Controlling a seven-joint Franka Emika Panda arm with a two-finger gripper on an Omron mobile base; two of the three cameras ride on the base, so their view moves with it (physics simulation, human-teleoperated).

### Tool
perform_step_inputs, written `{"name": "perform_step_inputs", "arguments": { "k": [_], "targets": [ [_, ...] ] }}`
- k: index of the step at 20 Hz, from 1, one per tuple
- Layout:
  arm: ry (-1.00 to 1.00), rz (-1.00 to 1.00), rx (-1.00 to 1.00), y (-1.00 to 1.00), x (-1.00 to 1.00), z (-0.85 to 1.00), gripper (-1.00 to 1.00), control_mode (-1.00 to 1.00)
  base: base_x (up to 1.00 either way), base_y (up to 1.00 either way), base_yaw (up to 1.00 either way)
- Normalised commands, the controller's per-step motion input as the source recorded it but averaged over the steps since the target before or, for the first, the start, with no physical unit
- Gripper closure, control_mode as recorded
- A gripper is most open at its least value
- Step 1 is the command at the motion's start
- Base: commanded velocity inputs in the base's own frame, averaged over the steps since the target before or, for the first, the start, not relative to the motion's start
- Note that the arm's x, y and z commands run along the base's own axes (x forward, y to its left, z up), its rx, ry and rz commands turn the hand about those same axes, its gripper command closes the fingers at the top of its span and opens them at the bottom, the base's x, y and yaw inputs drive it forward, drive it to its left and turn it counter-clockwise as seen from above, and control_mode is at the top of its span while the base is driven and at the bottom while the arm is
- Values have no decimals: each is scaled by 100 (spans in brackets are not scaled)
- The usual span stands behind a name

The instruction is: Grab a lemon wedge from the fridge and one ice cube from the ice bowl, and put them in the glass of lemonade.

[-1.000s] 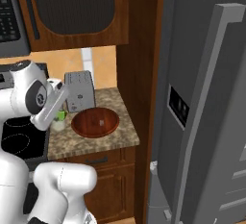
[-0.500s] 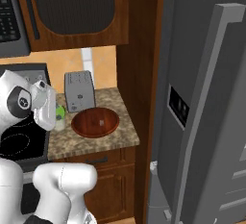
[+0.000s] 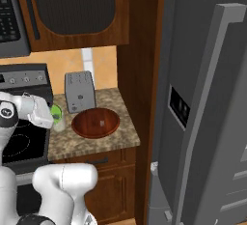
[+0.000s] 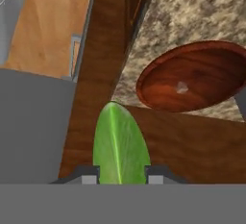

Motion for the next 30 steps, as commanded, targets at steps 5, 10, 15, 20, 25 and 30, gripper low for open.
{"name": "perform_step_inputs", "arguments": {
  "k": [5,10,15,20,25,30],
  "targets": [
    [19,10,-36,44,43,0,100,-100,0,0,0],
    [13,1,-19,39,39,0,100,-100,0,0,0],
    [0,-2,-5,19,56,-7,100,-100,0,0,0],
    [0,-1,-3,30,66,-22,100,-100,0,0,0],
    [0,0,-3,32,55,-30,100,-100,0,0,0],
    [-2,0,-3,34,46,-24,100,-100,0,0,0]
  ]
}}
